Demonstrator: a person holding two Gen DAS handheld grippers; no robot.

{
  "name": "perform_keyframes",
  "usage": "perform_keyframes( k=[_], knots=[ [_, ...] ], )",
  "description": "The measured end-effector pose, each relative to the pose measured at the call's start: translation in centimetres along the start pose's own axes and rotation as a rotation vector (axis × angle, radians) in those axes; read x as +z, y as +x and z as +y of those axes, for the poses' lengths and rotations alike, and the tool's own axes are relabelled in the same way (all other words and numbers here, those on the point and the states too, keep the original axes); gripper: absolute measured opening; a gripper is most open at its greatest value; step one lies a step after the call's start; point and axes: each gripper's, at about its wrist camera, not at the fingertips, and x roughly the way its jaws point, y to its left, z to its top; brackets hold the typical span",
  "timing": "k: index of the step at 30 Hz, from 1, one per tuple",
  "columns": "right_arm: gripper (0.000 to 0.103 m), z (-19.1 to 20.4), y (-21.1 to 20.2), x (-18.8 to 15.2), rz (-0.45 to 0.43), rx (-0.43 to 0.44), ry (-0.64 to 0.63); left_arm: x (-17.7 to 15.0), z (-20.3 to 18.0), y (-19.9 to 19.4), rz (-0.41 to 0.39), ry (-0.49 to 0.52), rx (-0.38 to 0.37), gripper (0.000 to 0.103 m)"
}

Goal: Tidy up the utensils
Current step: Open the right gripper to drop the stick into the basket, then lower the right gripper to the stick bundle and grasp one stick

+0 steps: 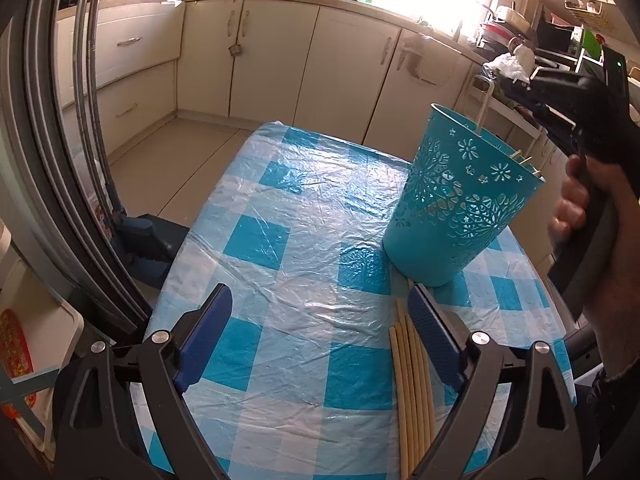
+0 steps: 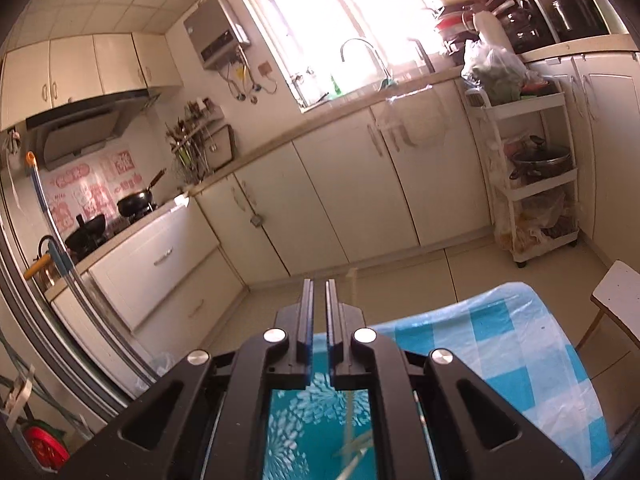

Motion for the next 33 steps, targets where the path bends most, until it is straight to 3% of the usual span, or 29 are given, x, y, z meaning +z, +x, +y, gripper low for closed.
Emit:
perform_keyframes(
  k=[2,3,5,12,13,16,20,21,24,33],
  knots=[
    [0.009,-0.4,-0.5,0.1,0.001,0.005,-0.006,0.0,0.0,-0.2,-0.004,0.001,0.001,0.086],
    [0.016,-0.5,-0.8,0.2,-0.001,0.008,-0.007,0.0,-0.1,-0.3,-0.007,0.003,0.002,0.086],
    [0.021,-0.6,-1.6,0.5,-0.011,0.009,-0.012,0.1,-0.2,-0.4,-0.009,0.004,0.003,0.086],
    [0.028,0.2,-8.7,-1.6,-0.033,0.028,-0.068,0.0,0.1,-0.5,0.006,-0.006,0.008,0.086],
    [0.028,0.3,-9.3,-2.6,-0.01,0.021,-0.08,-0.1,0.3,-0.5,0.008,-0.009,0.012,0.086],
    [0.027,0.4,-9.6,-7.7,0.171,-0.005,-0.121,-0.4,0.8,-0.4,0.019,-0.021,0.025,0.087],
    [0.018,-0.6,-6.3,-14.3,0.44,-0.014,-0.086,-1.2,1.0,-0.2,0.05,-0.02,0.043,0.087],
    [0.017,-0.7,-5.5,-15.1,0.47,-0.017,-0.083,-1.3,1.0,-0.2,0.053,-0.013,0.046,0.087],
    [0.015,-0.5,-3.0,-16.5,0.528,-0.018,-0.069,-1.7,0.7,-0.4,0.061,0.012,0.051,0.087],
    [0.009,-0.1,2.2,-16.9,0.571,-0.097,-0.104,-2.8,0.2,-0.2,0.103,0.045,0.05,0.087]
  ],
)
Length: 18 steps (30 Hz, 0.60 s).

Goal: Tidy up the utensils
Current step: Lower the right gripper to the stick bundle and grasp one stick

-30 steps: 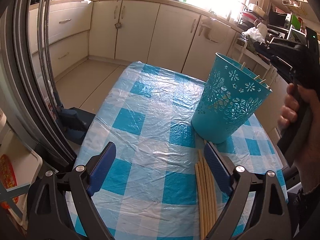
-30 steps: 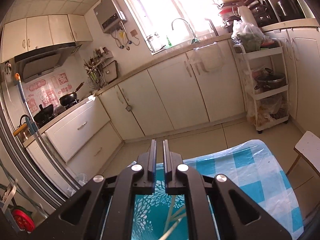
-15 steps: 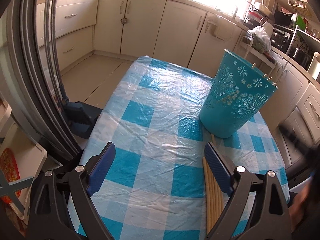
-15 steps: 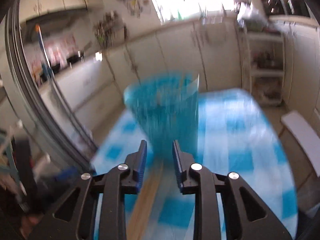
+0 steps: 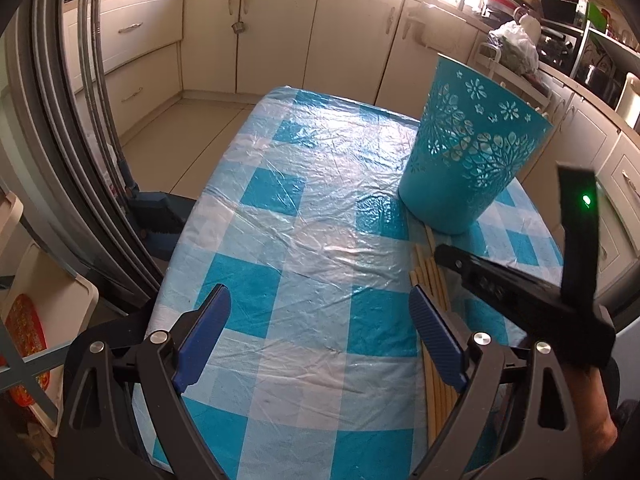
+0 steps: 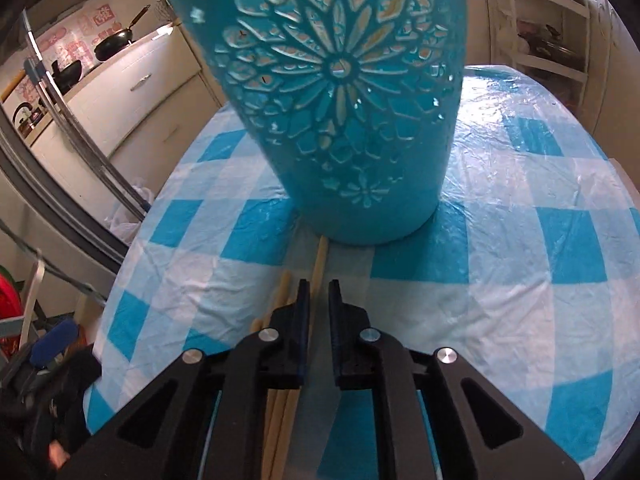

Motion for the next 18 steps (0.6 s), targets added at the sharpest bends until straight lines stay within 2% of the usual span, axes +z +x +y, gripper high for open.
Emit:
perform_keyframes(
  k=[7,13,18],
  knots=[
    [0.006,-0.2,-0.1,0.0,0.015,-0.056,-0.077,-0.4,-1.9,1.2,0.061,0.059,-0.009,0.087],
    [0.006,-3.9,-3.4,-2.7,0.022,-0.066,-0.018,-0.6,-4.1,3.8,0.133,0.131,0.021,0.087],
    [0.006,-6.0,-5.3,-4.3,0.008,-0.052,0.068,-0.5,-5.0,5.1,0.159,0.155,0.044,0.087]
  ],
)
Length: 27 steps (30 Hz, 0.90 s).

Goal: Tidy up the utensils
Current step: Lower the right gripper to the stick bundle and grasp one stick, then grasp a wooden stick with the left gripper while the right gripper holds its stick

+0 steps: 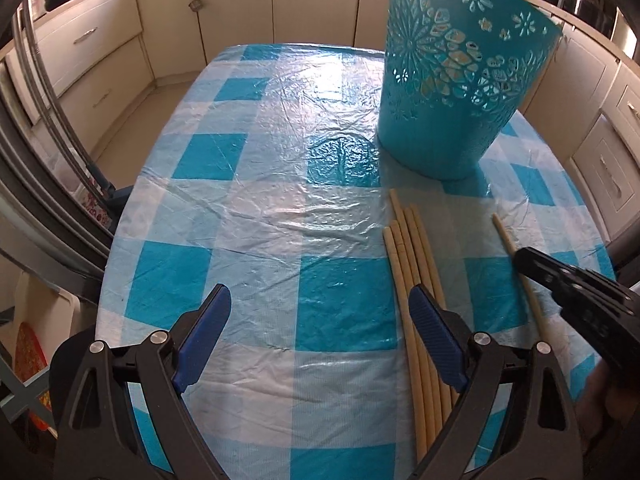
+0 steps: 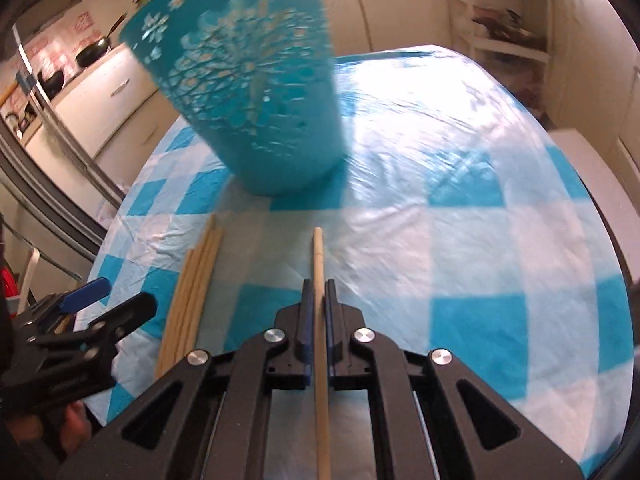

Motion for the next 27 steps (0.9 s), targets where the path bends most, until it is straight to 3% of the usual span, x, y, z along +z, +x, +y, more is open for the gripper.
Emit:
perform_keyframes(
  k=[11,16,21,24,27],
  knots=[
    [0.006,-0.5,-0.5,-0.4,-0.011,0.051,0.03,0.2,-0.8,0.8,0.025,0.03,0.031,0.084],
    [0.006,-0.7,-0.9,-0.6,-0.011,0.047,0.016,0.4,-1.4,0.9,0.028,0.062,0.02,0.056],
    [0.006,-0.4,-0.9,-0.6,-0.009,0.035,0.005,0.9,-3.0,0.9,0.027,0.151,-0.054,0.011],
    [0.006,-0.3,-0.9,-0.7,-0.005,0.035,-0.002,1.1,-2.9,0.9,0.044,0.168,-0.134,0.006],
    [0.006,-0.2,-0.8,-0.6,-0.001,0.033,-0.01,1.3,-2.5,1.0,0.065,0.198,-0.129,0.006]
  ],
)
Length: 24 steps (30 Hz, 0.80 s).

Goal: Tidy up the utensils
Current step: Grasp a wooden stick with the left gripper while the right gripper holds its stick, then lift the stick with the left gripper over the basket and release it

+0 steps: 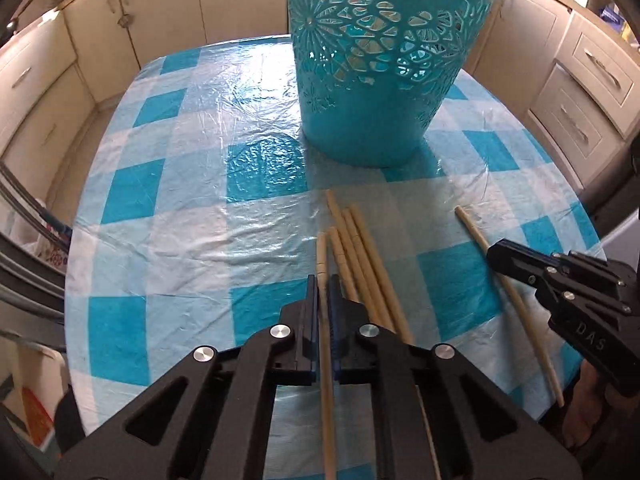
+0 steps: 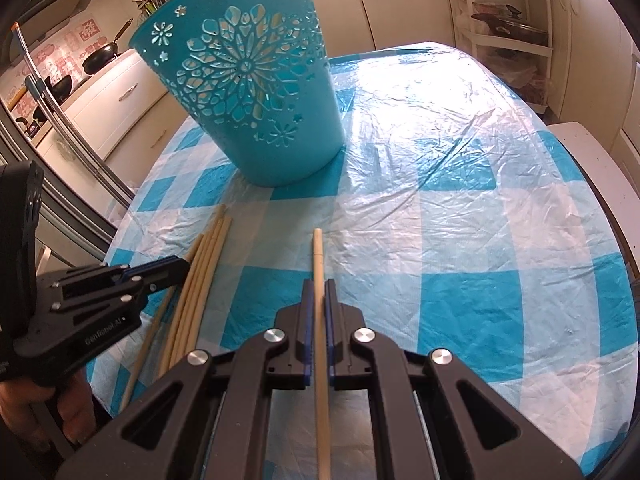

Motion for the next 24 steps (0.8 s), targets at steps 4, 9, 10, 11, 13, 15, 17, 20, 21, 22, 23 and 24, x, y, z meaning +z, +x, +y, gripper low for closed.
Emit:
perform_keyframes(
  k=[4,9,10,11,13,15,17,20,21,22,23,24],
  knots=[
    [0.006,0.3,0.1,0.1,0.007,-0.011,-0.036,0.0,-0.5,0.2,0.018,0.077,0.038,0.007],
    [0.006,0.0,0.4,0.5,-0.012,0.006,-0.035,1.1,0.7,-2.1,-0.016,0.029,-0.038,0.005],
    [0.006,-0.3,0.4,0.5,-0.025,0.001,-0.026,1.5,1.1,-3.3,-0.049,0.012,-0.057,0.005],
    [0.006,-0.7,0.5,0.5,-0.04,0.011,-0.016,1.8,1.6,-4.5,-0.079,-0.004,-0.085,0.005],
    [0.005,-1.3,0.5,0.4,-0.058,0.042,0.005,2.9,2.7,-8.0,-0.177,-0.04,-0.158,0.005],
    [0.005,-1.8,0.6,0.4,-0.062,0.069,0.037,4.3,3.4,-11.1,-0.279,-0.056,-0.22,0.005],
    [0.005,-2.0,0.5,0.4,-0.063,0.077,0.044,5.9,3.6,-13.9,-0.38,-0.065,-0.273,0.005],
    [0.005,-2.4,0.5,0.3,-0.064,0.097,0.065,8.8,3.4,-16.5,-0.51,-0.069,-0.311,0.005],
    [0.005,-2.4,0.5,0.3,-0.065,0.101,0.069,9.6,2.9,-16.9,-0.545,-0.072,-0.313,0.005],
    [0.005,-2.5,0.5,0.3,-0.066,0.105,0.073,10.6,2.6,-17.6,-0.588,-0.077,-0.315,0.005],
    [0.005,-2.5,0.5,0.3,-0.068,0.107,0.075,11.8,2.3,-18.4,-0.655,-0.083,-0.303,0.005],
    [0.005,-2.5,0.4,0.3,-0.069,0.11,0.076,12.4,1.8,-19.1,-0.7,-0.086,-0.295,0.005]
  ],
)
